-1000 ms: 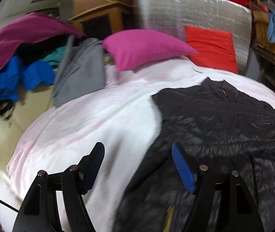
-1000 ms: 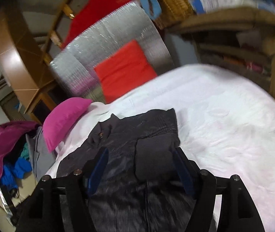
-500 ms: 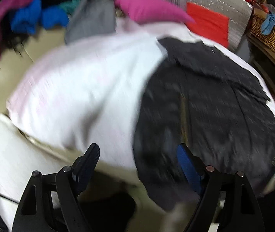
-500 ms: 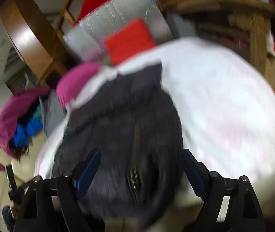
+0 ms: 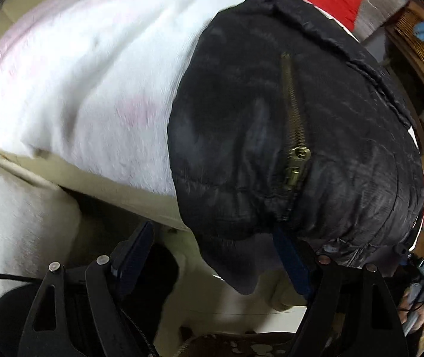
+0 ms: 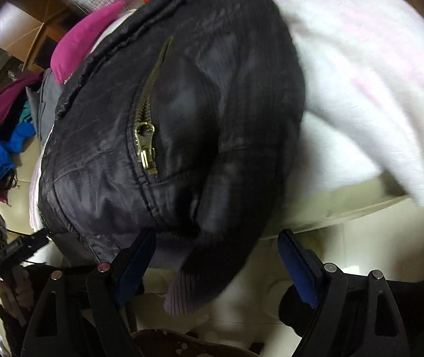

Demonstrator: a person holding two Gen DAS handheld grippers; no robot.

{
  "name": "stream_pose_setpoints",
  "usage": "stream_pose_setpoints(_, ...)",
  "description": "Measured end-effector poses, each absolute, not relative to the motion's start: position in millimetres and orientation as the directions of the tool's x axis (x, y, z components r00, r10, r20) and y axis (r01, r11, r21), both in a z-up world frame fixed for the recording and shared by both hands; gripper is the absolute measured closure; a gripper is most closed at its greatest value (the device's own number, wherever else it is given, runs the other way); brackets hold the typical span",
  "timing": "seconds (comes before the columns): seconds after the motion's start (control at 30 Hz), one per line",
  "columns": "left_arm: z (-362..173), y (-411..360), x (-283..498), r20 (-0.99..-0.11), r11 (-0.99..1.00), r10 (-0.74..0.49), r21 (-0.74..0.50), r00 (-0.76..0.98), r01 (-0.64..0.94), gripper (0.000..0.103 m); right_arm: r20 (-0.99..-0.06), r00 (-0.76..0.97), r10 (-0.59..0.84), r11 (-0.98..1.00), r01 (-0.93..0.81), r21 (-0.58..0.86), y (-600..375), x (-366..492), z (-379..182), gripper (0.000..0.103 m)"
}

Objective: Fold large clothes

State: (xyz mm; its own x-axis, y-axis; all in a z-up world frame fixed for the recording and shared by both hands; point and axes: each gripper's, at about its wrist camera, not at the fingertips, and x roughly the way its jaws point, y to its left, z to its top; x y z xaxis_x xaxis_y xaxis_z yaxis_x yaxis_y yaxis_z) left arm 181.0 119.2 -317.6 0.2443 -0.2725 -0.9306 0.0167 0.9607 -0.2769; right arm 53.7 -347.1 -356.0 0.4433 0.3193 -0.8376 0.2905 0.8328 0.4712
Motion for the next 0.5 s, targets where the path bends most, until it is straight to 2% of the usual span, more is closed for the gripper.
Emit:
stream_pose_setpoints(0.03,-322.7,118.7,181.4,-0.927,0.953,-0.294,-0.302,0.232,0.004,0.020,-0.831,0.445,0.332,0.828,0.285,0.483,-345.7,55.4,-358.4,0.017)
stream_pose_setpoints(0.23,-326.8,108.9,177.0,-0.914,0.944,-0.328,-0.329,0.241,0.034,0.021,-0.839,0.465,0.283,0.876,0.232,0.424,-328.5,53.4,-342.8,0.068)
stream_pose_setpoints(0.27,-326.4,107.9,176.0,-0.904,0.936,-0.347,-0.348,0.250,0.041,0.035,-0.838,0.475,0.269,0.884,0.225,0.411,-327.6,49.6,-336.3,0.078)
stream_pose_setpoints(0.3,-326.1,107.2,177.0,-0.900,0.932,-0.359,-0.359,0.248,0.046,0.044,-0.831,0.486,0.269,0.883,0.220,0.415,-328.1,45.4,-331.2,0.080)
stream_pose_setpoints(0.37,-325.4,105.5,176.9,-0.902,0.935,-0.349,-0.352,0.254,0.037,0.046,-0.802,0.512,0.309,0.857,0.215,0.468,-334.3,39.9,-324.9,0.080)
stream_pose_setpoints(0.47,-325.9,105.2,176.1,-0.900,0.932,-0.356,-0.361,0.251,0.024,0.046,-0.802,0.499,0.327,0.848,0.219,0.482,-337.6,36.8,-328.9,0.080)
stream_pose_setpoints(0.5,-326.3,106.3,175.6,-0.902,0.933,-0.353,-0.360,0.250,0.020,0.041,-0.820,0.479,0.313,0.853,0.237,0.464,-340.5,38.5,-334.5,0.078)
